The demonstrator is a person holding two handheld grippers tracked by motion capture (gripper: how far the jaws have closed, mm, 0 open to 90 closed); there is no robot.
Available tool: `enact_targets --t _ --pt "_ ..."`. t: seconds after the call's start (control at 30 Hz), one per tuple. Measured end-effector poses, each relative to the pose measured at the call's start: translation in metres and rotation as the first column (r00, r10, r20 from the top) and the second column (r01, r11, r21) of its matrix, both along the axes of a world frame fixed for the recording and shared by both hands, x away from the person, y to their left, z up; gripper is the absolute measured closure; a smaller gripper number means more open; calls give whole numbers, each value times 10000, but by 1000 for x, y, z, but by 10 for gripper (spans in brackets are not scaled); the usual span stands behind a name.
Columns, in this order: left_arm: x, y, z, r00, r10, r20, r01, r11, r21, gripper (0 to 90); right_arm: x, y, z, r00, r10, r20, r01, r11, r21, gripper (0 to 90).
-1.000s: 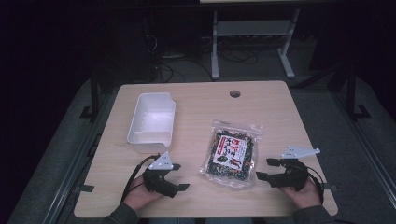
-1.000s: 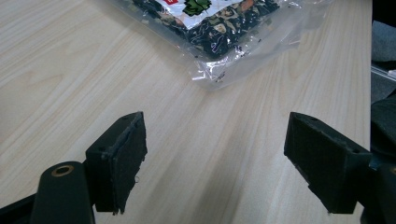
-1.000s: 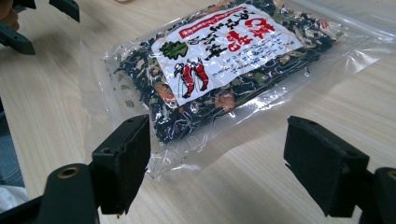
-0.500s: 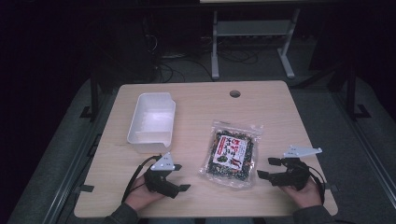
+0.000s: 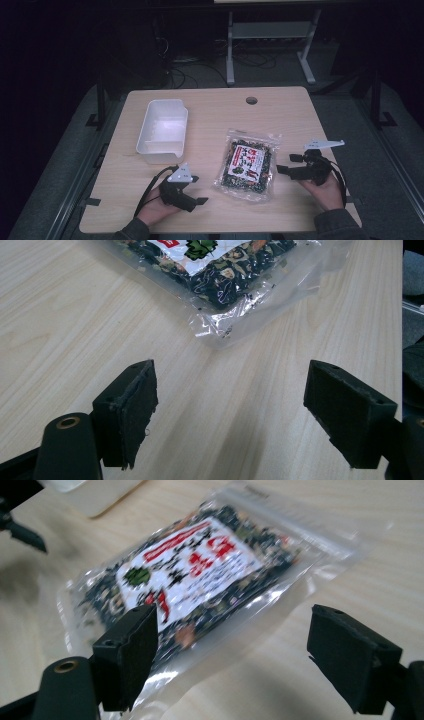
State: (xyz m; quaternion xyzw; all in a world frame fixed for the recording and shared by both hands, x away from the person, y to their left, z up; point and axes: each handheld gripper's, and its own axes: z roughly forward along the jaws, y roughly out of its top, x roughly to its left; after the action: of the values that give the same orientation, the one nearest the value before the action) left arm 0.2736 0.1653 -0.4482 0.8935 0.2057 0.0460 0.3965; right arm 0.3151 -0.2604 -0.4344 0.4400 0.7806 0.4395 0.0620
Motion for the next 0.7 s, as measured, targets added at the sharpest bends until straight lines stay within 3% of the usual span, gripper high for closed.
enact_targets --t 0.23,0.33,0.43,0.53,0.67,0.7 --pt "3 -7 0 10000 15 -1 -15 9999 172 223 26 -3 4 9988 -235 -434 240 9997 104 192" --pt "4 -9 2 10000 77 -1 -77 9999 131 229 36 -4 3 9982 -423 -417 431 9989 202 223" --pt "5 -12 4 10000 92 -8 -92 9998 151 231 48 -3 0 9956 -549 -763 537 9984 -172 210" --pt "7 -16 6 10000 56 48 -57 9996 260 233 61 -2 1 9944 -631 -844 639 9979 62 217" --pt "12 -24 8 9999 106 -54 -105 9999 133 237 78 0 0 9927 -755 -944 749 9971 -90 223" --pt "14 -25 9 9999 134 -69 -133 9999 91 237 82 0 -1 9894 -835 -1187 815 9964 -212 215"
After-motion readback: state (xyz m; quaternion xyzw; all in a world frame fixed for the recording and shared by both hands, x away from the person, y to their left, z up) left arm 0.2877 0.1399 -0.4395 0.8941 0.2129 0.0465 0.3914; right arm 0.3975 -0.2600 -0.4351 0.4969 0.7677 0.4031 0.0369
